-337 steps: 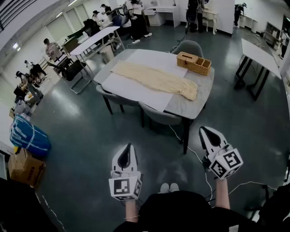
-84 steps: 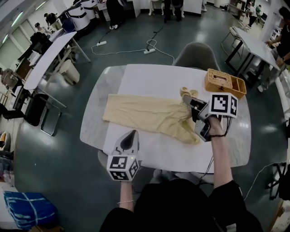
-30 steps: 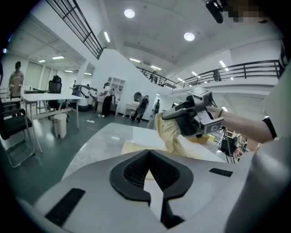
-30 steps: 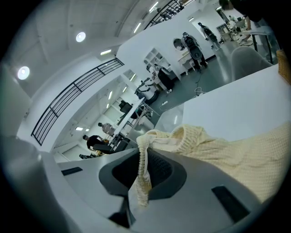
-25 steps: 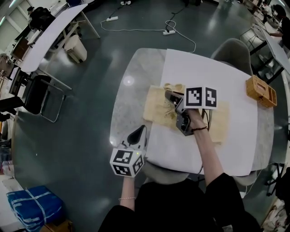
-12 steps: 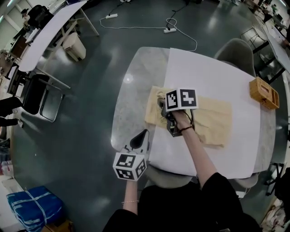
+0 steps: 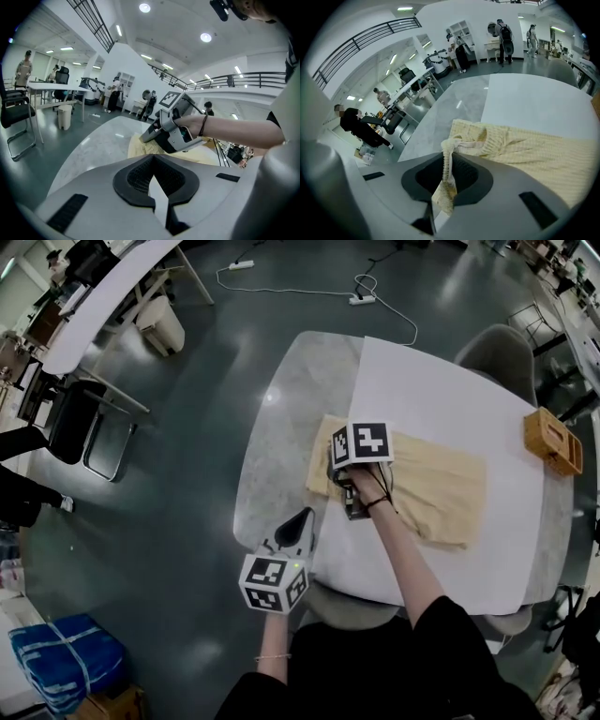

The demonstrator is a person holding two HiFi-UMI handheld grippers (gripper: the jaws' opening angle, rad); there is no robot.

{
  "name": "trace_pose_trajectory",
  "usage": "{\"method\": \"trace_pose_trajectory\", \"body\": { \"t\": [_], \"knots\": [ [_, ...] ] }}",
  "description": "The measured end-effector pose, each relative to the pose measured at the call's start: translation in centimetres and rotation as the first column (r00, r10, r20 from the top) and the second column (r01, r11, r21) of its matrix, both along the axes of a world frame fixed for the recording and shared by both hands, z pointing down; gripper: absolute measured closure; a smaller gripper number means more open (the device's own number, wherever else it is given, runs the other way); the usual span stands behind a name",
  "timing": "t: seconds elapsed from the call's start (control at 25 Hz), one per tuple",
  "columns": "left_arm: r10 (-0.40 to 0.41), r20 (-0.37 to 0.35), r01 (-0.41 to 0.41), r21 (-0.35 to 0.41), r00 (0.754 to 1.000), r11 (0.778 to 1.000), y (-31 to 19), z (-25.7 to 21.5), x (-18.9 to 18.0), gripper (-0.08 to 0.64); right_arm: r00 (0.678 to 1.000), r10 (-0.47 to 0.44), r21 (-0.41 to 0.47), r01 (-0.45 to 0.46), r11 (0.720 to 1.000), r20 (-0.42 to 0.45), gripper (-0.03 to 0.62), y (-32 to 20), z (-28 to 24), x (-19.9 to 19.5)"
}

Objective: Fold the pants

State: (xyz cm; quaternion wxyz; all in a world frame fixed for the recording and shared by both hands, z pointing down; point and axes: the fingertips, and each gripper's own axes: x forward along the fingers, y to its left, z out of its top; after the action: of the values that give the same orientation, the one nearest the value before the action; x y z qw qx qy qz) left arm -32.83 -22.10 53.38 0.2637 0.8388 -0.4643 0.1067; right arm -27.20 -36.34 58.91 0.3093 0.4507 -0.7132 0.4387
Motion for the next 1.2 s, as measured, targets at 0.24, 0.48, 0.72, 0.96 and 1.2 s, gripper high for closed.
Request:
{"method": "trace_pose_trajectory", "body": {
  "t": [0.24,0.48,0.72,0.96,1.2],
  "knots": [
    [-0.001,0.005,0.001,-0.003,1.000,1.000,0.1,0.3,-0.1,0.546,1.000,0.012,-0.009,-0.012,1.000,-0.011,0.552,0.0,0.3,-0.5],
    [-0.001,0.003,0.001,-0.003,1.000,1.000,0.2,0.3,0.1,0.546,1.000,-0.008,-0.012,0.008,1.000,0.015,0.484,0.0,0.1,-1.6],
    [0.000,0.004,0.000,0.004,1.000,1.000,0.4,0.0,-0.1,0.546,1.000,-0.004,0.032,0.004,0.999,-0.009,0.445,0.0,-0.6,-2.3],
    [0.003,0.005,-0.003,0.007,1.000,1.000,0.4,-0.2,-0.2,0.546,0.999,-0.015,0.094,0.018,0.995,-0.031,0.410,-0.2,-2.0,-2.7],
    [0.020,0.008,-0.020,0.017,1.000,1.000,0.5,-0.6,-0.1,0.546,0.994,-0.059,0.161,0.073,0.984,-0.093,0.391,-0.4,-3.8,-3.4]
  ]
}}
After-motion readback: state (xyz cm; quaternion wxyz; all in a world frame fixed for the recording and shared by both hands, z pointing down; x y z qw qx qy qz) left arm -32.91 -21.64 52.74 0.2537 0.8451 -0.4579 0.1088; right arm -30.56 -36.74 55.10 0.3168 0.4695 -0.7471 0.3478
